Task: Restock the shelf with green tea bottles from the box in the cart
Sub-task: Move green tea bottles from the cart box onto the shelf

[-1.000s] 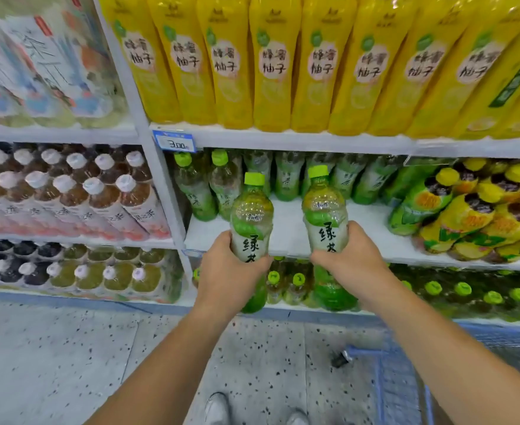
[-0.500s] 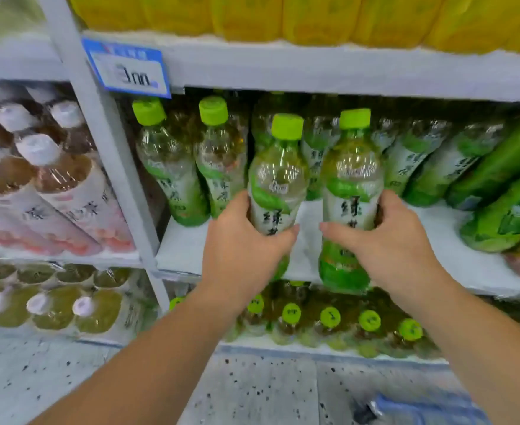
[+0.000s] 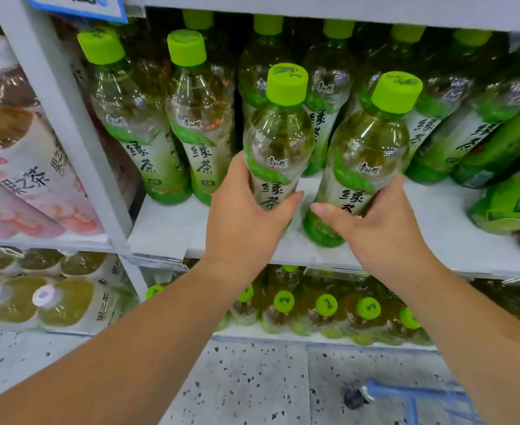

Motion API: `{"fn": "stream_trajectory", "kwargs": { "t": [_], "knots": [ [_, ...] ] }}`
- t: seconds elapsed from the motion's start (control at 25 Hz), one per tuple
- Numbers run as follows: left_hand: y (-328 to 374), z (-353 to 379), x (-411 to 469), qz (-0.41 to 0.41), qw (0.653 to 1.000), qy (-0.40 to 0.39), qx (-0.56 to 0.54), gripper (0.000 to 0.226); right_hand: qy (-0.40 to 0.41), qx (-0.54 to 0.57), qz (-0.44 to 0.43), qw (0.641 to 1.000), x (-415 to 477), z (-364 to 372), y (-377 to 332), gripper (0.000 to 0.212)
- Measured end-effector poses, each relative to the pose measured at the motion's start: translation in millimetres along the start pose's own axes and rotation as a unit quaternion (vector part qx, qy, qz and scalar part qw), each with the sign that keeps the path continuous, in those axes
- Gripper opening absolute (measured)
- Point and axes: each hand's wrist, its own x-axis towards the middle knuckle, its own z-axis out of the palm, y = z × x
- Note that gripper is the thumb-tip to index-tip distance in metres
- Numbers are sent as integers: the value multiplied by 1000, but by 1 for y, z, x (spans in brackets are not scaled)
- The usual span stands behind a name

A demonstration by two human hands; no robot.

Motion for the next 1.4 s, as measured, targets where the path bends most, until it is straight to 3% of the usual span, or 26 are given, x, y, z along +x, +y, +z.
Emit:
{"fn": "stream_trajectory", "kwargs": {
  "t": [0.12, 0.24, 0.44, 0.68, 1.0, 1.2, 1.4],
  "knots": [
    [-7, -3, -3, -8, 1000, -23, 16, 60, -28, 22, 12, 999, 1, -2, 5, 71],
    [-24, -7, -21, -67, 995, -29, 63, 75, -58, -23, 50, 997, -11, -7, 18, 62],
    [-42, -3, -32, -77, 990, 13, 120, 57, -5, -120, 58, 991, -25, -3, 42, 46],
    [-41, 5, -16, -135, 980, 65, 133, 62, -11, -147, 61, 987, 2, 9, 42, 35],
    [-41, 12, -5, -155, 969, 93, 168, 55, -10, -156, 34, 987, 22, 21, 40, 46],
    [-44, 11, 2, -139, 961, 79, 225, 64, -24, -194, 0, 981, 29, 19, 43, 43],
    [-45, 12, -2, -111, 960, 92, 240, 61, -16, -249, -38, 968, 24, 21, 51, 53]
  ]
}}
